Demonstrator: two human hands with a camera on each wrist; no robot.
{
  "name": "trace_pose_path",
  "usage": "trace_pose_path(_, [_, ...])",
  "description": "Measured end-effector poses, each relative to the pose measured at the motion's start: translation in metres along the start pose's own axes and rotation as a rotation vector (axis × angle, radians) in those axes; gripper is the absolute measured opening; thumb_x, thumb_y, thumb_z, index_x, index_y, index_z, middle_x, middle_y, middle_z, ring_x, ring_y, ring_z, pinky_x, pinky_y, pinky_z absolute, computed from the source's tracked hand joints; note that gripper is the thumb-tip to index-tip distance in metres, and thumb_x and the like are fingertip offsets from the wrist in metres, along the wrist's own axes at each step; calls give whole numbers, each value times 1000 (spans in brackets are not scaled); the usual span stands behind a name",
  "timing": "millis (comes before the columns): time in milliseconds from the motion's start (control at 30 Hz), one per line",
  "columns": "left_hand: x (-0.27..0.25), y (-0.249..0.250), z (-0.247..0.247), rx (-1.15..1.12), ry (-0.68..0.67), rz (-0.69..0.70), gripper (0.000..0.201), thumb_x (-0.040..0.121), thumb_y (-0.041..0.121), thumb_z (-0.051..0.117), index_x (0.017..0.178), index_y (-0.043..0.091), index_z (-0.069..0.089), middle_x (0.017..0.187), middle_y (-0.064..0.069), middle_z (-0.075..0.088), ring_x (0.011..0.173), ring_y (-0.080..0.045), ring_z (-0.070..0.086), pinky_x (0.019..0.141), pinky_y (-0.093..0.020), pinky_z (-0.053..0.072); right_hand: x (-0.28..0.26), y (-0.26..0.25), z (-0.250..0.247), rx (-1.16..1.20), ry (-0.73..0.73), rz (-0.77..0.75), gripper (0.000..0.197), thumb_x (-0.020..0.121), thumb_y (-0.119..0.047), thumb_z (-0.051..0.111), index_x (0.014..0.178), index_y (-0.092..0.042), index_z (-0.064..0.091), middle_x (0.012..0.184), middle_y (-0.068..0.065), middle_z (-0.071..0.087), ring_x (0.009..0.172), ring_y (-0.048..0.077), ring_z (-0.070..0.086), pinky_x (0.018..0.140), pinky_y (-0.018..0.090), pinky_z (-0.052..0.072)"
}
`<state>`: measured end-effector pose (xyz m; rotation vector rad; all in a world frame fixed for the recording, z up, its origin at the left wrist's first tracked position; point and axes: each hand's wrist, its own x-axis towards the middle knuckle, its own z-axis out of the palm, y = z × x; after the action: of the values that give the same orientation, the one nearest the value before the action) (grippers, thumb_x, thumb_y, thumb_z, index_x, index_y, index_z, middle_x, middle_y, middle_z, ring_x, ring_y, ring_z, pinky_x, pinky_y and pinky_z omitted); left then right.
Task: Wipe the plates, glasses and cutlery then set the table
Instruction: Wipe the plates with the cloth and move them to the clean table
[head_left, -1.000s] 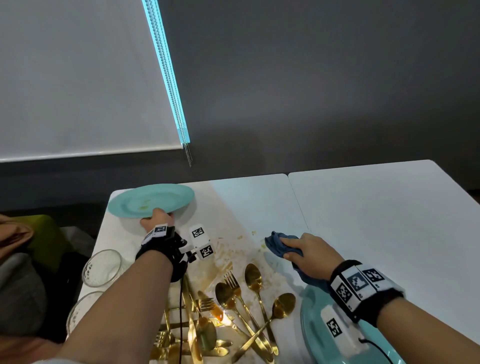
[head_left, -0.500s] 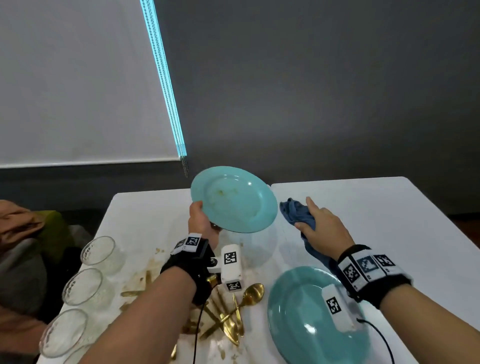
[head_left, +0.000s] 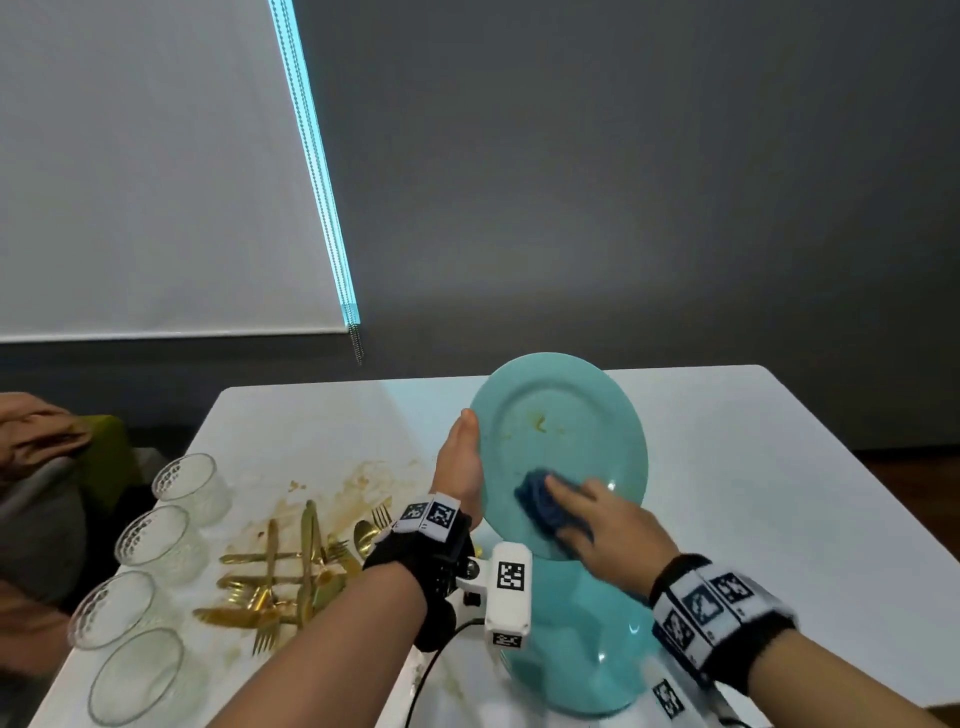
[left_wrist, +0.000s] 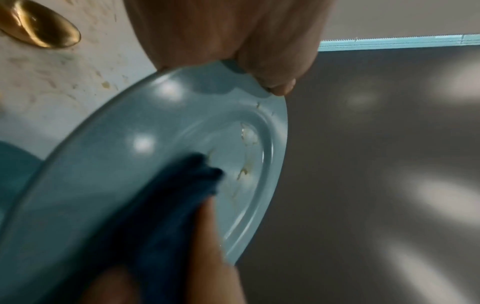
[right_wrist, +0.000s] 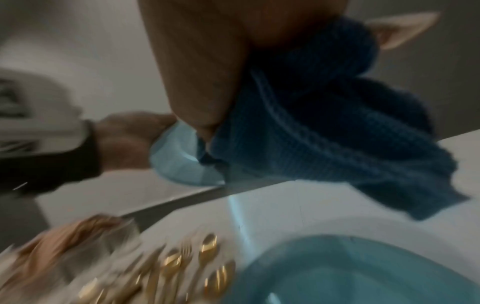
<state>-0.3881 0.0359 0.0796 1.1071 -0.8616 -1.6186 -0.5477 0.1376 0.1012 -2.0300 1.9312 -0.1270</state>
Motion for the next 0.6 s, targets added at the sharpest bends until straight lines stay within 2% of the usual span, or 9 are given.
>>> trace_pose_path(33, [-2, 0, 0, 28, -12, 15, 47, 82, 59, 41, 109, 26, 62, 121, -12, 63, 112, -32, 60, 99, -56, 45, -9, 3, 3, -53, -47, -74, 52, 96, -38, 43, 145, -42, 26, 129, -2, 44, 113, 24, 52, 89, 31, 41])
trace_pose_path(100, [-8, -1, -2, 65, -31, 26, 45, 82, 59, 40, 106, 28, 62, 121, -10, 64, 112, -31, 61, 98, -56, 45, -17, 20, -6, -169, -69, -92, 47, 96, -37, 42, 140, -49, 31, 126, -4, 46, 111, 22, 54, 87, 31, 42])
trace_pose_path(167, [-13, 0, -3, 78, -37, 27, 40, 88, 57, 38, 106, 30, 62, 122, -9, 63, 112, -30, 61, 99, -55, 45, -15, 40, -24, -267, -14, 17, 46, 95, -34, 42, 136, -53, 34, 123, -4, 48, 112, 21, 54, 87, 31, 45])
trace_pose_path(233, [-20, 1, 0, 80, -70, 25, 35, 97, 50, 33, 106, 31, 61, 123, -8, 62, 113, -29, 60, 99, -55, 45, -10, 51, -40, -275, 124, 171, 48, 94, -33, 42, 139, -48, 34, 123, 1, 46, 113, 23, 53, 87, 32, 45])
trace_pose_path(333, [-27, 4, 12, 95, -120, 42, 42, 92, 57, 37, 113, 28, 61, 125, -8, 62, 115, -29, 59, 101, -54, 44, -2, 34, -40, -102, 282, 307, 50, 96, -34, 40, 143, -43, 28, 125, 6, 41, 113, 28, 51, 88, 35, 44])
trace_pose_path(400, [-24, 1, 15, 119, -137, 61, 60, 78, 69, 45, 115, 25, 62, 123, -9, 63, 115, -31, 60, 101, -55, 43, -6, 14, -24, -37, 259, 214, 48, 96, -38, 39, 142, -45, 29, 126, 6, 42, 110, 31, 53, 89, 36, 45])
trace_pose_path(467, [-17, -2, 13, 164, -128, 82, 66, 70, 75, 48, 111, 26, 65, 121, -9, 65, 113, -32, 60, 100, -55, 44, -19, 3, 1, -64, 170, -26, 47, 94, -43, 32, 141, -44, 34, 122, 6, 47, 102, 34, 57, 84, 37, 48])
trace_pose_path(533, [-19, 4, 8, 194, -99, 109, 56, 76, 72, 44, 106, 29, 65, 119, -8, 66, 110, -30, 62, 98, -54, 46, -30, 12, 10, -172, 43, -142, 47, 91, -41, 28, 138, -47, 37, 118, 5, 50, 98, 33, 58, 79, 37, 48])
trace_pose_path(600, [-17, 4, 2, 218, -97, 120, 42, 91, 59, 37, 106, 30, 63, 119, -7, 65, 108, -27, 62, 96, -53, 48, -28, 34, 1, -323, -35, -55, 45, 94, -33, 36, 134, -53, 37, 119, 2, 48, 105, 28, 56, 81, 33, 45])
